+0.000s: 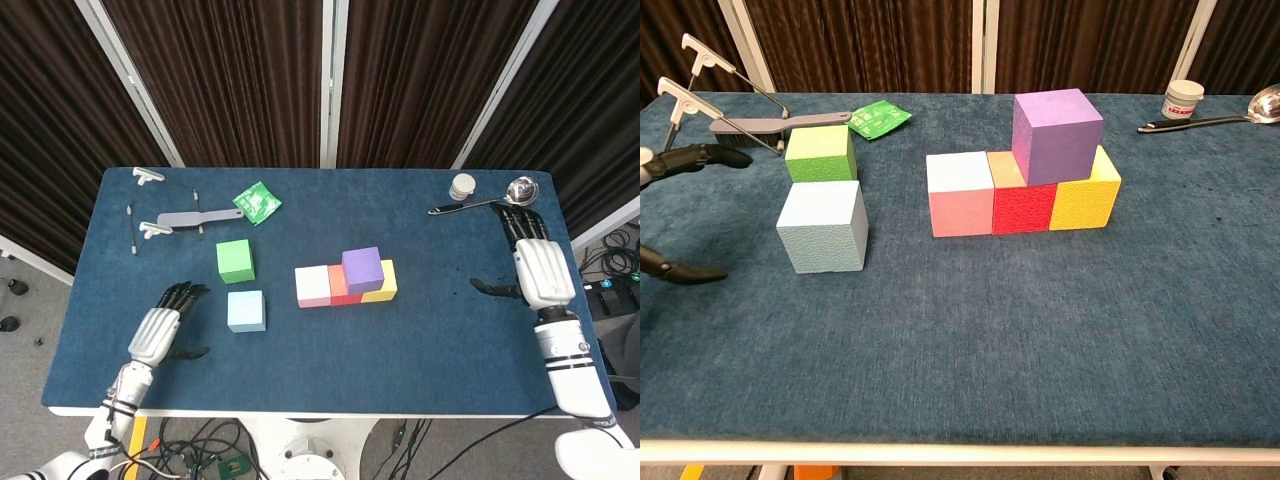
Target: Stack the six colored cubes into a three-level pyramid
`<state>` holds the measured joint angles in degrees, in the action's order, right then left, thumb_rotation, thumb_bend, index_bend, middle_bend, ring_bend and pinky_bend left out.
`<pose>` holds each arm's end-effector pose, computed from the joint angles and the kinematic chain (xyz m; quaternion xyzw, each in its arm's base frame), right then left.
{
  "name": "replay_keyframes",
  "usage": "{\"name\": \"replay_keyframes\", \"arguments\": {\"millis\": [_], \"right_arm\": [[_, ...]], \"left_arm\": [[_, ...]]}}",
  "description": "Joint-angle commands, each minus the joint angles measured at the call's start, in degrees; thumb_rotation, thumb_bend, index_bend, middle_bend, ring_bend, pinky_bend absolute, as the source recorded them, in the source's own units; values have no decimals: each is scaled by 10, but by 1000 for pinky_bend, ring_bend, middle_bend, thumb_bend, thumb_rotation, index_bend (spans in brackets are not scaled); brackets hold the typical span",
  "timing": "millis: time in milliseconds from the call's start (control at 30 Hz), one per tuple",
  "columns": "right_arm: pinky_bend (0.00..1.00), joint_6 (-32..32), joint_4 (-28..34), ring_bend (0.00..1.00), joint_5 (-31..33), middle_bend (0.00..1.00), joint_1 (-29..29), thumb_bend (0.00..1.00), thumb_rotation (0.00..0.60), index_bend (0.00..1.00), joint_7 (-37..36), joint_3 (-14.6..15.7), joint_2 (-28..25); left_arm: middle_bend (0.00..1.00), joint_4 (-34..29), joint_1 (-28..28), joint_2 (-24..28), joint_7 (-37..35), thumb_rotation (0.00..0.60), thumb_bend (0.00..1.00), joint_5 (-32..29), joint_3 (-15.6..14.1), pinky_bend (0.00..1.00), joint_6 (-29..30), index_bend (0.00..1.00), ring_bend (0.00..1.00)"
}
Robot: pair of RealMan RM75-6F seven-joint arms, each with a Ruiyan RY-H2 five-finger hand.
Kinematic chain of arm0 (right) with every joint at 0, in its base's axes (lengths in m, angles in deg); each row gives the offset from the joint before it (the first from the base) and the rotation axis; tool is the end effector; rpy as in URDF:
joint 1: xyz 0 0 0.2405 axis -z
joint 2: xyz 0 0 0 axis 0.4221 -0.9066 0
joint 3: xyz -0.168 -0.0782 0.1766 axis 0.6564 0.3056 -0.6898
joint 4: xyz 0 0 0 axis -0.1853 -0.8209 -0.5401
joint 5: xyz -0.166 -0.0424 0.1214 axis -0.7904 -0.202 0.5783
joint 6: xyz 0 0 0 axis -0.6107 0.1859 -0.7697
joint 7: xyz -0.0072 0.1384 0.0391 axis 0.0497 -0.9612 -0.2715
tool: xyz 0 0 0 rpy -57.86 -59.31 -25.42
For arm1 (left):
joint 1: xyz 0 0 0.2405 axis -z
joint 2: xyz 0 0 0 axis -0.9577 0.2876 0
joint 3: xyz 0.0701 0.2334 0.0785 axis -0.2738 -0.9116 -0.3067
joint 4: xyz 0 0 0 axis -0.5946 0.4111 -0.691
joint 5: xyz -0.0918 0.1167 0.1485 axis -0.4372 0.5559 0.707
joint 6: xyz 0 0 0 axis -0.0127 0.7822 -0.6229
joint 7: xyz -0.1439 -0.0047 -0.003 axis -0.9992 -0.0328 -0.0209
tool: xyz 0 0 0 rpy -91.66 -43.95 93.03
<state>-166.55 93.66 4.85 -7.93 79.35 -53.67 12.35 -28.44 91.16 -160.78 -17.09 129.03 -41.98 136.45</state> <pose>-0.2050 -0.3090 0.1681 0.5809 -0.4207 0.4702 0.5143 -0.2421 0.2413 0.0042 -0.6220 -0.4890 -0.4764 0.3834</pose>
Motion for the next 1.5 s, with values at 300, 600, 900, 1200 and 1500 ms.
{"name": "replay_keyframes", "arguments": {"millis": [300,600,900,1200,1500], "right_arm": [[0,36,-30,0,-16,84,13,0,600,0,-16,-32,9],[0,41,-8,0,-12,86,25,0,600,0,8,-49,7],[0,44,11,0,-6,84,40,0,600,0,21,-59,-4],[0,51,5,0,-11,83,52,0,600,0,22,-60,7],[0,65,-23,0,-11,83,59,0,600,0,5,-67,18]], "left_arm": [[136,-93,59,70,28,600,98,-69,64,22,-62,135,0],[159,-57,160,84,10,600,128,-173,129,33,-195,132,0],[136,8,217,41,9,600,129,-240,144,26,-249,97,0],[135,62,248,16,38,600,129,-293,140,24,-272,97,0],[155,115,268,-17,50,600,128,-312,124,24,-291,98,0]]}}
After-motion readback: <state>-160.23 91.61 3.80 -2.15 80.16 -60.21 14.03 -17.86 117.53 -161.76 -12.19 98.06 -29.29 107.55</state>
